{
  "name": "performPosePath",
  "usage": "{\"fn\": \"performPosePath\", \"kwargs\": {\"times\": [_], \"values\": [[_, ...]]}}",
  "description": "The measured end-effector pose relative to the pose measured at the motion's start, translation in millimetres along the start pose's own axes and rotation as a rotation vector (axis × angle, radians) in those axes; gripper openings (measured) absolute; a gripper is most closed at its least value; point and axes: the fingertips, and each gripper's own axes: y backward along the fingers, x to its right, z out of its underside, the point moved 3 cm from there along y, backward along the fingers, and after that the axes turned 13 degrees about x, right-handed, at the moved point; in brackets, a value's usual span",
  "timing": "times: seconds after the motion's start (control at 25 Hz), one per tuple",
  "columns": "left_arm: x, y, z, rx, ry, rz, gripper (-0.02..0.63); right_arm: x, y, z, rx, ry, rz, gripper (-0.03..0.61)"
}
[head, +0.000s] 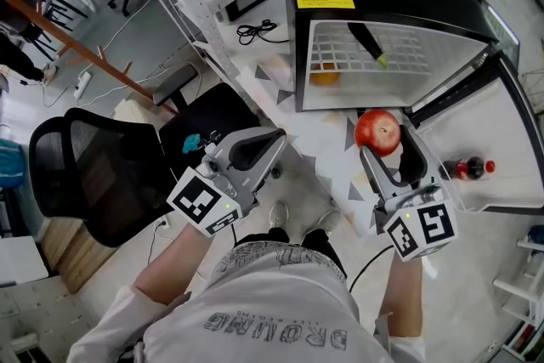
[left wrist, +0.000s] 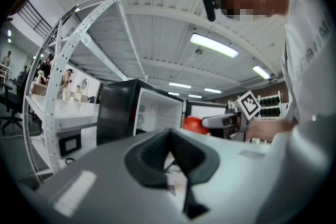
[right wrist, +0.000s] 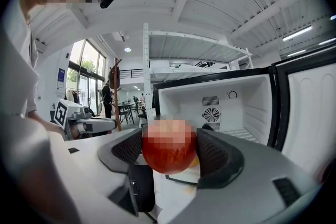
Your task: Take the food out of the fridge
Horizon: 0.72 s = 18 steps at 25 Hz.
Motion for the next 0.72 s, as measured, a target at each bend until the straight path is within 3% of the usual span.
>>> {"fn": "performPosePath", "kwargs": {"times": [0.72], "values": [[5.8,-2.6,1.7,-0.007,-0.002,0.009,0.006,3.6,4.2,5.0,-0.002,-0.02,0.005,0.301]]}}
